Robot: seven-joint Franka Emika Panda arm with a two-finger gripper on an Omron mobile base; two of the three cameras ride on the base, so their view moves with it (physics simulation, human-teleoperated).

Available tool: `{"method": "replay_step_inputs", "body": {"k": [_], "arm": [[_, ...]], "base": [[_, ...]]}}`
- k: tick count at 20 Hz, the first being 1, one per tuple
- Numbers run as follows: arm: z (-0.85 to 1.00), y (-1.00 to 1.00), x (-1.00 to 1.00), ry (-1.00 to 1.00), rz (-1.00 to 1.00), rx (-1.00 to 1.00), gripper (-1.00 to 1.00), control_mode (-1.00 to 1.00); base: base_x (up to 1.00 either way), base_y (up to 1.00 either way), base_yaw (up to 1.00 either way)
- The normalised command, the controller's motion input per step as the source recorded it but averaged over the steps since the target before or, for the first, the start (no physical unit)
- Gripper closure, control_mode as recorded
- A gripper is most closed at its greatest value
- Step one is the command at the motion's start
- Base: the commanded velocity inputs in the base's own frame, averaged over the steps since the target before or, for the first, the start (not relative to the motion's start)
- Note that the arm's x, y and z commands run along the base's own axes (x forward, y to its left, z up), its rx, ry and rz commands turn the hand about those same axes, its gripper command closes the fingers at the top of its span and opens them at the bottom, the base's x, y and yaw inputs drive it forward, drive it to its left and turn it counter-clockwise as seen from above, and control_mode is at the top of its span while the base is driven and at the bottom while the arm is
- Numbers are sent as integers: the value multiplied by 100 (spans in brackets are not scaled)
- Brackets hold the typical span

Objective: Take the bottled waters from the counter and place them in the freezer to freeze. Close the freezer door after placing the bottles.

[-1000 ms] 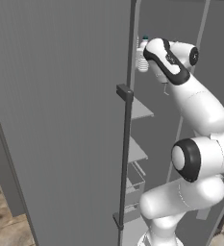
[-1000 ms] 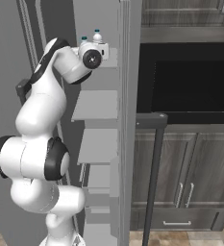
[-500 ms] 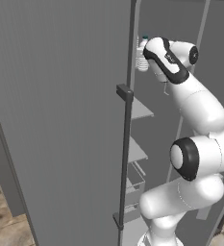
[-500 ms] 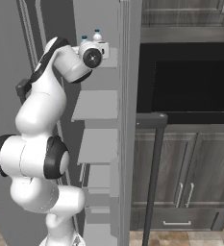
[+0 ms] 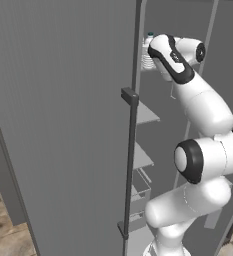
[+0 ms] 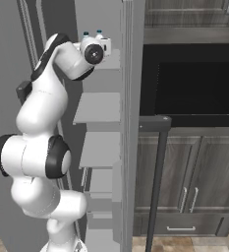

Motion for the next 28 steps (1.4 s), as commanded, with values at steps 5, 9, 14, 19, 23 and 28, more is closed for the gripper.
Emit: {"method": "replay_step_inputs", "body": {"k": [5,9,14,19,23,28], "arm": [[5,0,17,3,0,0,100,-100],[3,0,23,1,0,1,100,-100],[0,0,41,0,0,1,100,-100],[-8,0,17,0,0,0,100,-100],[-8,0,3,0,0,0,100,-100],[-17,0,0,0,0,0,100,-100]], "base": [[0,0,0],[0,0,0],[0,0,0],[0,0,0],[0,0,0],[0,0,0]]}}
